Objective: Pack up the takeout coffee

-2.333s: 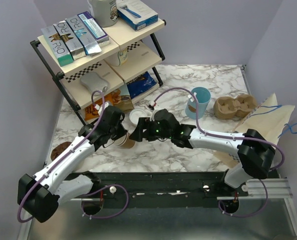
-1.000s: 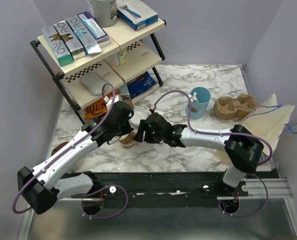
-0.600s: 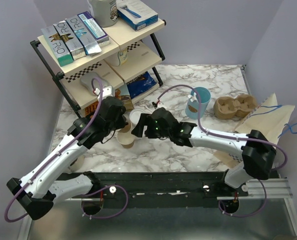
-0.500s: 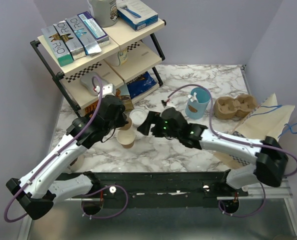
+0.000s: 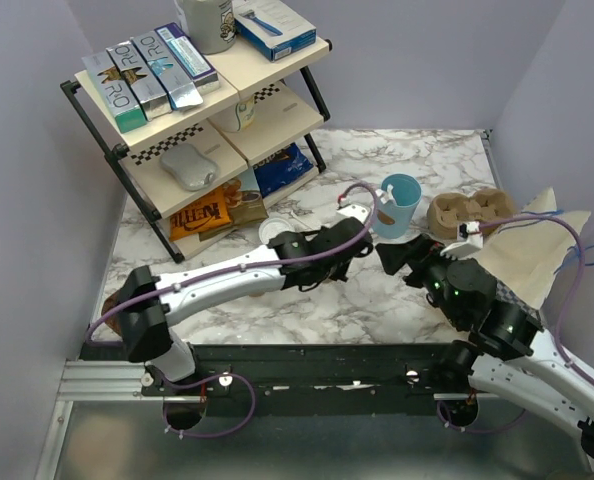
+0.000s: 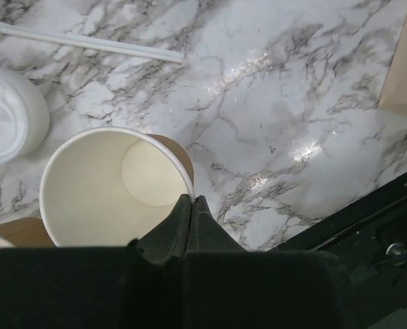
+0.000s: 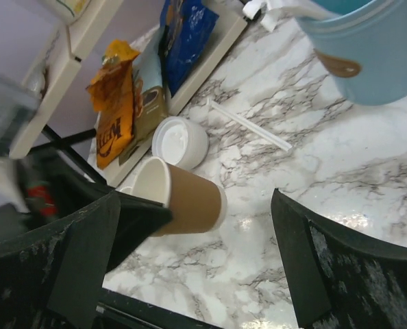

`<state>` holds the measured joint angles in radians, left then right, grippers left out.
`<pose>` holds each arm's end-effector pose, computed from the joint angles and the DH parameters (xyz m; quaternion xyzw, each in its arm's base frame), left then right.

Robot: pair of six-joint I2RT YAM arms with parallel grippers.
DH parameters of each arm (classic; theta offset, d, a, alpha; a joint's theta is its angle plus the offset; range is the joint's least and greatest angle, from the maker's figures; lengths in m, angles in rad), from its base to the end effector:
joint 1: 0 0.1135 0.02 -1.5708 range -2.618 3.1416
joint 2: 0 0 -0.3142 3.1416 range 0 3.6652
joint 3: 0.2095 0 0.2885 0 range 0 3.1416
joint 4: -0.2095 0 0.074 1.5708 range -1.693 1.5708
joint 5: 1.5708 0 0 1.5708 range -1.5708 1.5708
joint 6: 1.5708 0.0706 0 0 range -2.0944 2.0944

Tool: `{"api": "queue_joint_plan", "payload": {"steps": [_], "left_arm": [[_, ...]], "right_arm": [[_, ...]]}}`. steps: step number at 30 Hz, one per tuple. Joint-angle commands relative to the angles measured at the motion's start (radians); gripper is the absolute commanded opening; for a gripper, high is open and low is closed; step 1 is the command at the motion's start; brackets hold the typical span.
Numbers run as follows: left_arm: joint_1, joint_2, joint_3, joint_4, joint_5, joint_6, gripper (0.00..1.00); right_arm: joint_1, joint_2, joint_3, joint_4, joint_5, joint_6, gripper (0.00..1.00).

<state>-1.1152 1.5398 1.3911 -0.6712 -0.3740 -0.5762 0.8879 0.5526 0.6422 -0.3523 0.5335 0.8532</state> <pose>0.1963 -0.3421 0.3429 0.1777 0.8993 -0.1550 0.3684 0.1278 0.1002 0.3284 0.1471 0.7682 0.3140 0.5382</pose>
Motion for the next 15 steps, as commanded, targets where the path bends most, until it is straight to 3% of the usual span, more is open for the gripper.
{"api": "queue_joint_plan", "payload": {"steps": [1,15], "left_arm": [[-0.037,0.103,0.045,0.033,-0.022,0.087,0.0],[-0.06,0.177,-0.033,0.074,0.035,0.036,0.0]], "right_arm": [[-0.003,-0.077,-0.009,-0.165,0.112,-0.011,1.0],[-0.006,-0.017,0.034,-0.257,0.148,-0.008,1.0]]}}
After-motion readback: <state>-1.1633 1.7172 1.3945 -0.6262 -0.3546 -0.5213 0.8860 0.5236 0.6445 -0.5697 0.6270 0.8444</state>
